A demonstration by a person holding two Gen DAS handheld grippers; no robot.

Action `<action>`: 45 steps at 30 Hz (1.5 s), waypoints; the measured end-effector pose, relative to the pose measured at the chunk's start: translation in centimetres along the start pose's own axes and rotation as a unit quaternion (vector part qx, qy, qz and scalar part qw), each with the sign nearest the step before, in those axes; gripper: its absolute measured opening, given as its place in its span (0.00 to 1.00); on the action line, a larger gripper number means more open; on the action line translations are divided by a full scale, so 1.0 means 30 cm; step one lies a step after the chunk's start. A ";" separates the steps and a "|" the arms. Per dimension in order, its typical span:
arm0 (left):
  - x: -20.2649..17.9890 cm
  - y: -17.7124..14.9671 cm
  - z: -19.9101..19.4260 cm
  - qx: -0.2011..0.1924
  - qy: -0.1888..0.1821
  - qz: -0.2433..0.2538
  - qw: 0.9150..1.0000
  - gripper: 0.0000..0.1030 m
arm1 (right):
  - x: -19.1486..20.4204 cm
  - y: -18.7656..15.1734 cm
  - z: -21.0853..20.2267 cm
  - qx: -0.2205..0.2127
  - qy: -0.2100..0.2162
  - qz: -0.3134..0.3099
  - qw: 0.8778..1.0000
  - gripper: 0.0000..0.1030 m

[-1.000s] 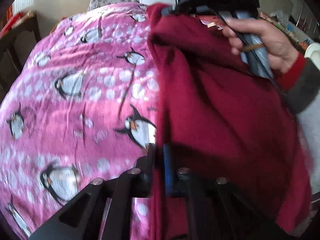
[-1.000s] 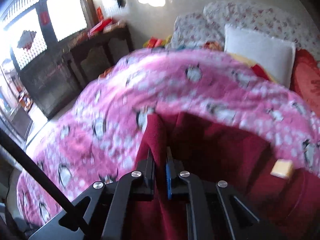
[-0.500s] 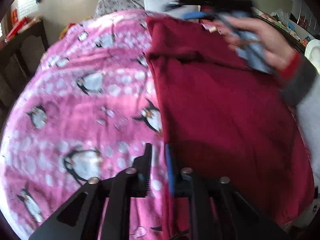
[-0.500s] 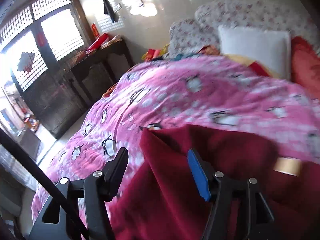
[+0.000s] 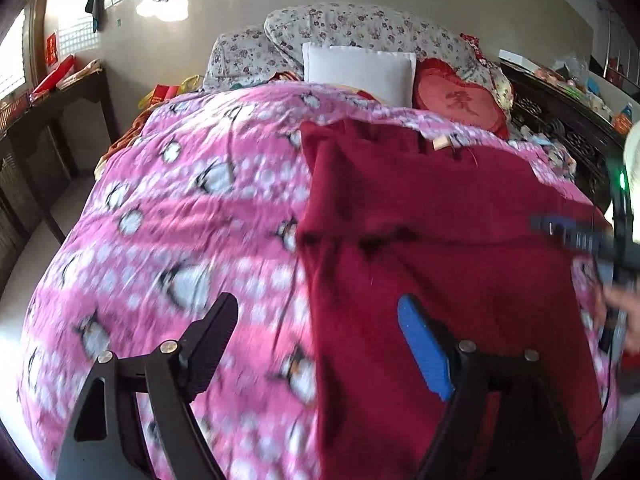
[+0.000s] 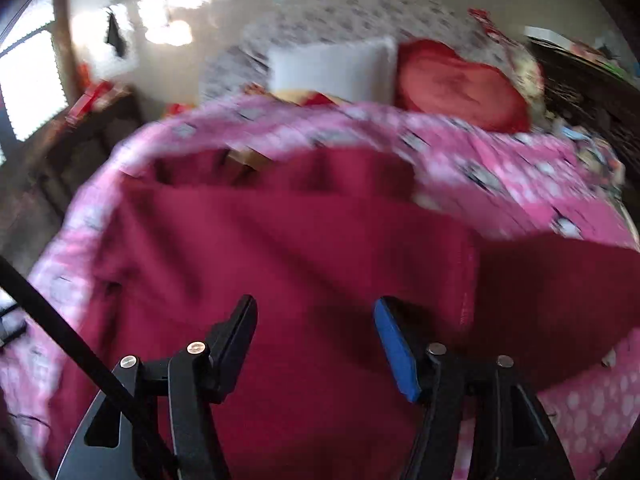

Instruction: Fold small clothes

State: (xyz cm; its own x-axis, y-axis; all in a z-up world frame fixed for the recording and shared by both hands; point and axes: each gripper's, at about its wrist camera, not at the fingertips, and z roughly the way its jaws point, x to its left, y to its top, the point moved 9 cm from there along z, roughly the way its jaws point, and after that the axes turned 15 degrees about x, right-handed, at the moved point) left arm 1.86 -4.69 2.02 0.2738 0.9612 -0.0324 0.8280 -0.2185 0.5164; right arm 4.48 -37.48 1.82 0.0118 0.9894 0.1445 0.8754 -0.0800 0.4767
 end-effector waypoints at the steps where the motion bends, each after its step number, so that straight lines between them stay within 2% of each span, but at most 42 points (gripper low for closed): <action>1: -0.009 0.029 0.015 -0.005 0.009 -0.001 1.000 0.79 | -0.016 -0.003 0.010 0.001 0.001 0.004 1.000 0.60; 3: -0.020 0.091 0.057 -0.004 0.021 -0.005 1.000 0.79 | -0.036 -0.007 -0.027 -0.008 0.022 0.020 1.000 0.60; 5: -0.032 0.148 0.104 0.001 0.016 -0.012 1.000 0.79 | -0.046 -0.002 -0.092 -0.033 0.047 0.041 0.998 0.60; 7: -0.035 0.198 0.171 0.017 0.023 -0.020 0.999 0.79 | -0.064 -0.004 -0.115 -0.047 0.038 0.049 0.997 0.62; 9: -0.044 0.232 0.252 0.034 0.031 -0.022 0.999 0.81 | -0.089 -0.024 -0.060 -0.013 0.020 0.055 0.998 0.64; 11: -0.042 0.238 0.367 0.082 0.036 -0.027 0.996 0.81 | -0.107 -0.048 0.006 0.020 0.048 0.066 0.996 0.64; 13: -0.033 0.227 0.435 0.112 0.026 -0.040 0.993 0.81 | -0.135 -0.053 -0.032 0.000 0.085 0.088 0.992 0.64; 14: -0.028 0.226 0.433 0.109 0.019 -0.046 0.993 0.82 | -0.155 -0.061 -0.078 -0.013 0.110 0.105 0.988 0.64; 15: -0.025 0.226 0.419 0.104 0.018 -0.046 0.993 0.82 | -0.191 -0.072 -0.120 -0.026 0.121 0.121 0.985 0.70; 16: -0.023 0.226 0.400 0.100 0.020 -0.043 0.994 0.82 | -0.233 -0.083 -0.151 -0.038 0.117 0.135 0.983 0.76; 19: -0.019 0.227 0.312 0.075 0.026 -0.037 0.996 0.82 | -0.451 -0.139 -0.238 -0.070 0.060 0.199 0.976 0.78; 22: -0.033 0.234 0.230 0.051 0.023 -0.024 0.998 0.82 | -0.701 -0.219 -0.275 -0.078 0.034 0.297 0.951 0.78; 23: -0.042 0.235 0.206 0.043 0.021 -0.020 0.999 0.82 | -0.778 -0.243 -0.278 -0.082 0.039 0.333 0.939 0.78; 26: -0.073 0.233 0.160 0.031 0.011 -0.009 0.999 0.83 | -0.897 -0.277 -0.257 -0.076 0.071 0.392 0.914 0.75; 30: -0.118 0.219 0.144 0.040 0.006 0.007 0.999 0.83 | -0.921 -0.231 -0.246 -0.083 0.057 0.402 0.910 0.75; 33: -0.139 0.209 0.145 0.046 -0.002 0.006 0.999 0.83 | -0.945 -0.184 -0.228 -0.101 0.072 0.399 0.908 0.76; 35: -0.142 0.197 0.144 0.050 -0.004 0.008 0.999 0.83 | -0.949 -0.160 -0.204 -0.102 0.069 0.386 0.914 0.64; 36: -0.144 0.197 0.144 0.049 -0.003 0.009 0.999 0.83 | -0.956 -0.151 -0.196 -0.109 0.072 0.384 0.914 0.38; 37: -0.140 0.196 0.136 0.046 -0.001 0.010 0.999 0.83 | -0.974 -0.155 -0.192 -0.118 0.081 0.389 0.910 0.19; 39: -0.125 0.197 0.125 0.041 0.002 0.008 0.999 0.83 | -0.983 -0.179 -0.209 -0.145 0.121 0.406 0.894 0.16; 40: -0.112 0.198 0.117 0.039 0.001 0.005 0.999 0.83 | -0.974 -0.189 -0.232 -0.160 0.126 0.405 0.892 0.16; 43: -0.070 0.204 0.099 0.034 -0.001 -0.007 0.999 0.83 | -0.915 -0.186 -0.332 -0.187 0.104 0.379 0.900 0.15; 45: -0.041 0.211 0.091 0.032 -0.001 -0.018 0.999 0.83 | -0.825 -0.137 -0.415 -0.195 0.088 0.338 0.917 0.14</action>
State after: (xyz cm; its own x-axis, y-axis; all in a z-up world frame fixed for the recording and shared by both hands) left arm 8.09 -7.71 3.00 0.2446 0.9683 -0.0504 0.8664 -0.1949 0.4598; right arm -5.43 -63.15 7.06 0.3802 0.6659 0.6418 0.4572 -0.7386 0.4954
